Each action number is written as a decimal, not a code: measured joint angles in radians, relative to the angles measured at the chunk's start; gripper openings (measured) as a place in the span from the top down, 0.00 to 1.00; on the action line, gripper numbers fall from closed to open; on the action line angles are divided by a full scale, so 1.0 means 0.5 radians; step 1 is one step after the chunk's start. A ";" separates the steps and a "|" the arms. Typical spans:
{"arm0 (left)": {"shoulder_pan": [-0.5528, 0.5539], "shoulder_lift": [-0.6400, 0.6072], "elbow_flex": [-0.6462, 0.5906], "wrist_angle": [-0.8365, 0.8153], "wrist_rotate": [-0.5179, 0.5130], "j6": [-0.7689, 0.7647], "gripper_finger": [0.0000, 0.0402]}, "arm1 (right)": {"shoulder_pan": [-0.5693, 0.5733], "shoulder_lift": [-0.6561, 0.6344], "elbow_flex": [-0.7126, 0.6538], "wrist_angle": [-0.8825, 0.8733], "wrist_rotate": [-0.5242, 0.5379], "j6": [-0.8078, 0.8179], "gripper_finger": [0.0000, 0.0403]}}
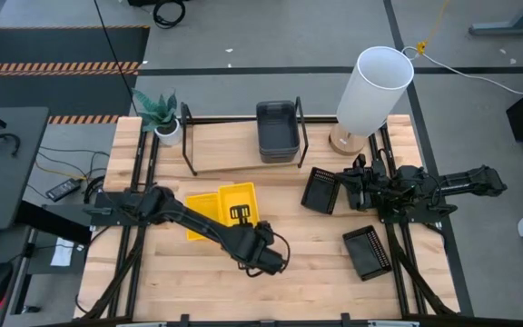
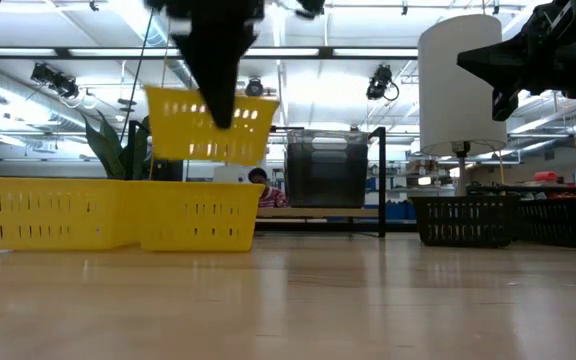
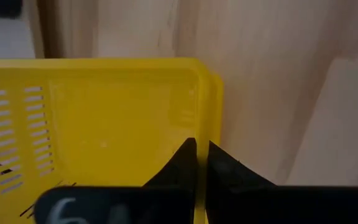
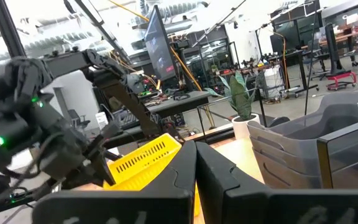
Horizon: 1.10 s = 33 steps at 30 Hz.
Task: Stack baskets on shelf by color
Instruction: Stack the right yellow bin on top of the middle yellow bin
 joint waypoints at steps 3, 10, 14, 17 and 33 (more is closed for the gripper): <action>-0.019 0.003 -0.110 0.025 -0.027 0.003 0.97 | 0.000 0.000 0.001 0.000 0.000 0.000 0.96; -0.039 0.002 -0.245 0.162 -0.056 0.065 0.97 | 0.001 0.000 0.000 0.000 0.000 0.000 0.96; -0.038 0.001 -0.285 0.235 -0.035 0.093 0.97 | 0.000 0.000 0.000 0.000 0.000 0.000 0.96; -0.038 0.001 -0.287 0.287 0.025 0.108 0.97 | 0.000 0.000 0.000 0.000 0.000 0.000 0.96; -0.048 -0.022 -0.279 0.218 0.256 0.140 0.65 | 0.001 0.000 0.000 0.000 0.000 0.000 0.96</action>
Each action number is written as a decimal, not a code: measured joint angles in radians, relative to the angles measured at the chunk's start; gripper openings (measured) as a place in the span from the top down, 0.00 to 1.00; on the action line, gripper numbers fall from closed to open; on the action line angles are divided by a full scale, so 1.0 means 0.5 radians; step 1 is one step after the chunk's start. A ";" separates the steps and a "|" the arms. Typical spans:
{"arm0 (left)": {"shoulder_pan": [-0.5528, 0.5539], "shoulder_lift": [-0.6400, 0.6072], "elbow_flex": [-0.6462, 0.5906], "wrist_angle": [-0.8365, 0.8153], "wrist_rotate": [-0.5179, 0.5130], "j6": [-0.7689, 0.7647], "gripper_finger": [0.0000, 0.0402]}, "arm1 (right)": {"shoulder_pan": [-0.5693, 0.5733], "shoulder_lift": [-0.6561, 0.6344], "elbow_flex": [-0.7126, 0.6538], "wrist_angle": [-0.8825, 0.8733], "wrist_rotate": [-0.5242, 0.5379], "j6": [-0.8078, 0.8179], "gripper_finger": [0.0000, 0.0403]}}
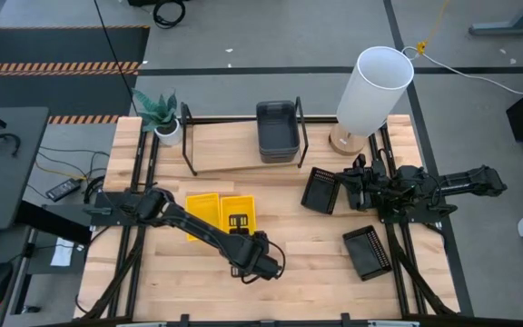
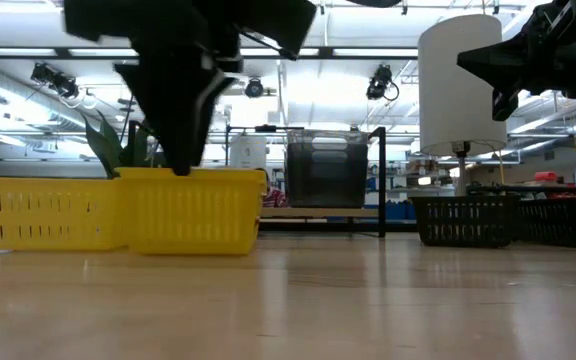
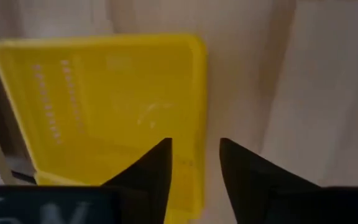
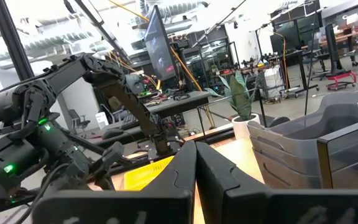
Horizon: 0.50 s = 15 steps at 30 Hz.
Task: Stack baskets on shelf by color
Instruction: Stack the right yellow bin on top of the middle yellow bin, then stack the left yellow bin on top of the right yellow bin
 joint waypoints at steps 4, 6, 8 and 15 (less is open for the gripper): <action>-0.013 -0.043 0.000 -0.071 0.029 0.004 0.60 | 0.000 0.000 0.000 0.000 0.000 0.000 0.96; -0.032 -0.099 -0.001 -0.087 -0.035 0.026 0.60 | 0.000 0.000 0.000 0.000 0.000 0.000 0.96; -0.046 -0.173 0.000 -0.097 -0.138 0.056 0.60 | -0.001 -0.001 -0.001 0.001 0.000 0.000 0.96; -0.072 -0.582 -0.402 0.069 -0.260 0.071 0.68 | 0.000 0.000 -0.001 0.000 0.000 0.000 0.96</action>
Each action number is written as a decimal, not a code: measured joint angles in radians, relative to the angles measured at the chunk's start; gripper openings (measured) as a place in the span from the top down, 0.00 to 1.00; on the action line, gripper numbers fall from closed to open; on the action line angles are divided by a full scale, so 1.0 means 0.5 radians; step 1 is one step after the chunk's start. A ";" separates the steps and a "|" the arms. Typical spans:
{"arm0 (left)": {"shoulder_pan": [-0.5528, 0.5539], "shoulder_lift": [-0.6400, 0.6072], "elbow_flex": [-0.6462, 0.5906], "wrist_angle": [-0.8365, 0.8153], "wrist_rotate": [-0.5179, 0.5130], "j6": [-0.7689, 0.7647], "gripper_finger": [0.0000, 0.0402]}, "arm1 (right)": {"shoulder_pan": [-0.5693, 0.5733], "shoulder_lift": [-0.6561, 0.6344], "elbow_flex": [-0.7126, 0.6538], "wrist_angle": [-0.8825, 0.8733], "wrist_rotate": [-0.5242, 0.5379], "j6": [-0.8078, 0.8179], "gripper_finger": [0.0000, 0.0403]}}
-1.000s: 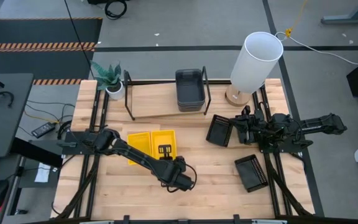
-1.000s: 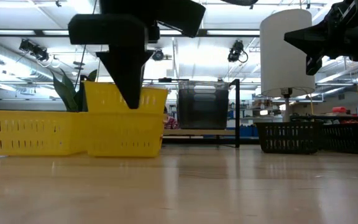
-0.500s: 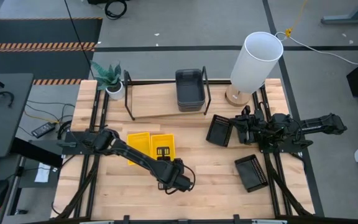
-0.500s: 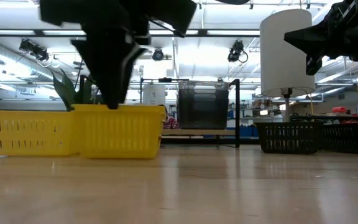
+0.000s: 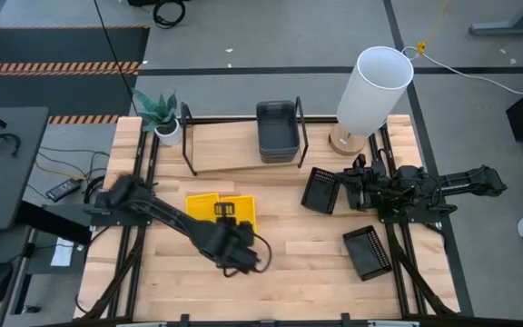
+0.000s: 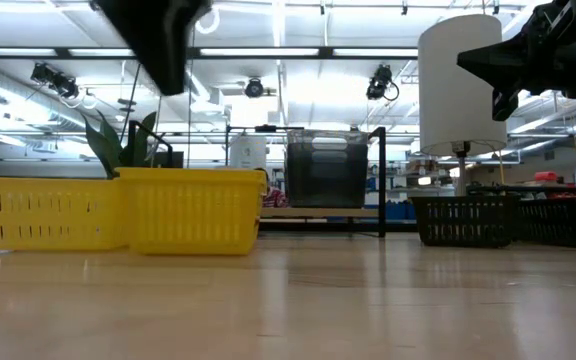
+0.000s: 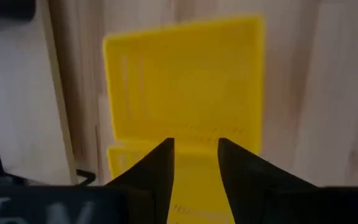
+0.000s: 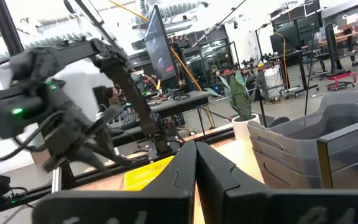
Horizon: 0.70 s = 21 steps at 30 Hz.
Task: Stack baskets on shelf by color
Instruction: Stack the left yellow bin on top of the right yellow bin
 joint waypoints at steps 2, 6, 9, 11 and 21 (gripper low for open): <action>-0.005 -0.148 -0.228 0.099 0.025 -0.027 0.70 | 0.000 0.000 0.000 0.001 0.000 0.000 0.96; -0.003 -0.455 -0.652 0.347 0.201 -0.193 0.71 | 0.000 -0.001 0.000 0.000 0.000 0.000 0.96; -0.001 -0.621 -0.903 0.528 0.321 -0.344 0.71 | -0.001 -0.001 0.001 0.000 0.000 0.000 0.96; -0.004 -0.689 -1.016 0.590 0.363 -0.409 0.70 | 0.000 0.000 0.000 0.000 0.000 0.000 0.96; -0.066 -0.724 -1.354 0.877 0.443 -0.530 0.59 | 0.000 0.000 0.000 0.000 0.000 0.000 0.96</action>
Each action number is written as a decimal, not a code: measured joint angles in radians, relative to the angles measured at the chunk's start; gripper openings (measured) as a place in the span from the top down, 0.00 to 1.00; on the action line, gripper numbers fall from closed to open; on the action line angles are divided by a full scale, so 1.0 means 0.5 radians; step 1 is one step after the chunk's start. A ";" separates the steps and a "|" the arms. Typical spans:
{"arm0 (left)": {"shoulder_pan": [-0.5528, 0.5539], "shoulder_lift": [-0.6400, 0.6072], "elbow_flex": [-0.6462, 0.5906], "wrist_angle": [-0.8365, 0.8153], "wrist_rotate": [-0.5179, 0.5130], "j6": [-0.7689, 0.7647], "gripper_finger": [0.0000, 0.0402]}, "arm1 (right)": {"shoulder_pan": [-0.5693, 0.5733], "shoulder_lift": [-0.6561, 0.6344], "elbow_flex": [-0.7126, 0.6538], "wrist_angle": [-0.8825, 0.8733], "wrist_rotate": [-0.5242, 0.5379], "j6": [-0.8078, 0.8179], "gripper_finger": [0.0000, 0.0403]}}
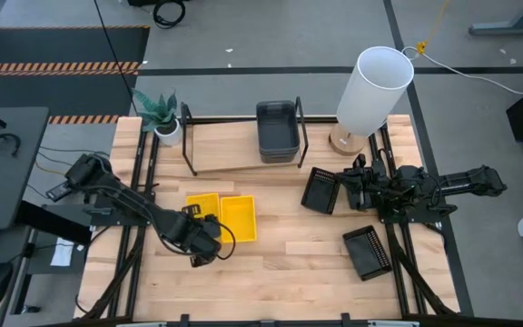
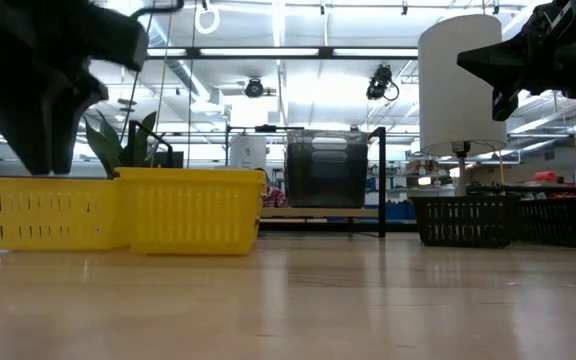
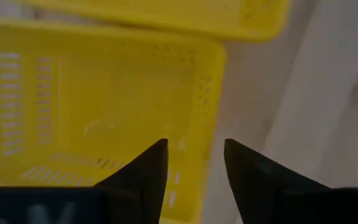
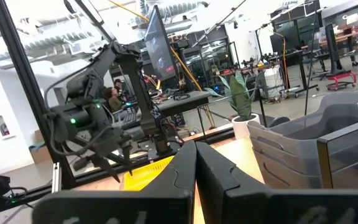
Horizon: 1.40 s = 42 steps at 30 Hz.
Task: Stack baskets on shelf by color
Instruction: Stack the left yellow bin on top of the right yellow bin
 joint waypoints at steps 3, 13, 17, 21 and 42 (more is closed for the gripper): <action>0.006 0.000 -0.079 0.054 0.001 -0.025 0.58 | 0.000 0.000 0.000 0.000 0.000 0.000 0.96; 0.006 0.003 -0.307 0.288 0.075 -0.128 0.70 | 0.001 0.000 0.000 0.000 0.000 0.000 0.96; 0.006 0.004 -0.320 0.292 0.076 -0.158 0.79 | 0.000 0.000 0.000 0.000 0.000 0.000 0.96; 0.006 0.003 -0.320 0.288 0.093 -0.169 0.91 | 0.000 0.000 0.000 0.001 0.000 0.000 0.96; 0.006 0.000 0.102 -0.206 0.095 -0.157 0.99 | 0.000 0.000 0.000 0.000 0.000 0.000 0.96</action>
